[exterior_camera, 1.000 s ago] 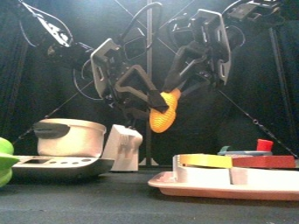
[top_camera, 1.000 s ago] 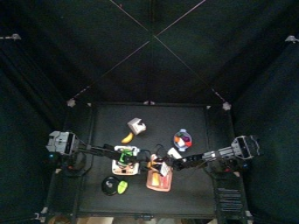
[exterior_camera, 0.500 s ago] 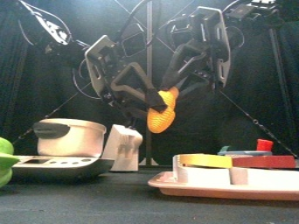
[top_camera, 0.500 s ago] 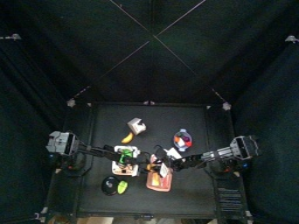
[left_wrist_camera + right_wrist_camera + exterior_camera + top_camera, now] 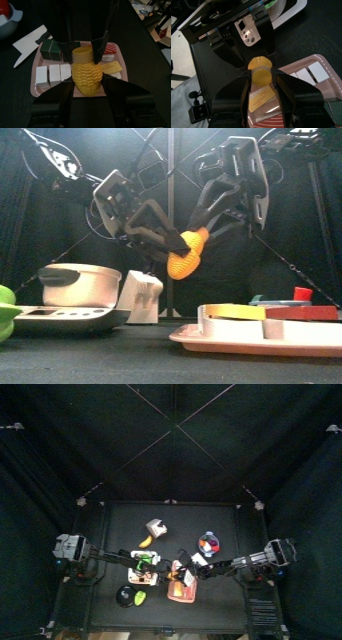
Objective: Assemble corn
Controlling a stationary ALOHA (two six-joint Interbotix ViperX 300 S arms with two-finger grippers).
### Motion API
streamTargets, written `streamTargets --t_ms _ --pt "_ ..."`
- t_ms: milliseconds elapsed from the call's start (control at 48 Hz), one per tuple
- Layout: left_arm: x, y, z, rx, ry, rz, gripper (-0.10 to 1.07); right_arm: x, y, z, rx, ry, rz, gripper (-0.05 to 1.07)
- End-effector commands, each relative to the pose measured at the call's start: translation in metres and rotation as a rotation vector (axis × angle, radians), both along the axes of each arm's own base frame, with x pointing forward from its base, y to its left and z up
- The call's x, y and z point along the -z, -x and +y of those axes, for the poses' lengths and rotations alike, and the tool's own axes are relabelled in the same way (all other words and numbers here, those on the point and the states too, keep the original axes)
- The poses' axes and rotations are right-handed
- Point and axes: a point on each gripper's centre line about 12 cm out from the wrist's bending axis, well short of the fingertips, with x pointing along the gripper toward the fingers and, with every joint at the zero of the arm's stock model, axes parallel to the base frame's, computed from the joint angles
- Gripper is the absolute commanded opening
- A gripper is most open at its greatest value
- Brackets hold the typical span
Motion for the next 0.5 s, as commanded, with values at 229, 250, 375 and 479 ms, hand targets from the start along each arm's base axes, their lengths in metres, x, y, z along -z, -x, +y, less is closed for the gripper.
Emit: streamTargets --t_ms 229,250,375,479 --pt "-0.0225 -0.0071 0.0019 -0.01 0.016 -0.066 0.76 -0.0099 -0.0056 -0.0001 -0.001 -0.002 -0.029 0.64" --pt "-0.0226 -0.0071 0.002 -0.013 0.019 -0.066 0.76 -0.0093 -0.0058 -0.0001 -0.001 -0.001 -0.028 0.64" --pt "-0.024 -0.0083 0.0036 -0.034 0.039 -0.069 0.76 -0.0068 -0.0066 -0.0002 0.001 0.0 -0.02 0.64" --pt "-0.0241 -0.0085 0.004 -0.041 0.047 -0.069 0.76 -0.0042 -0.0068 -0.0006 0.004 0.003 -0.011 0.64"
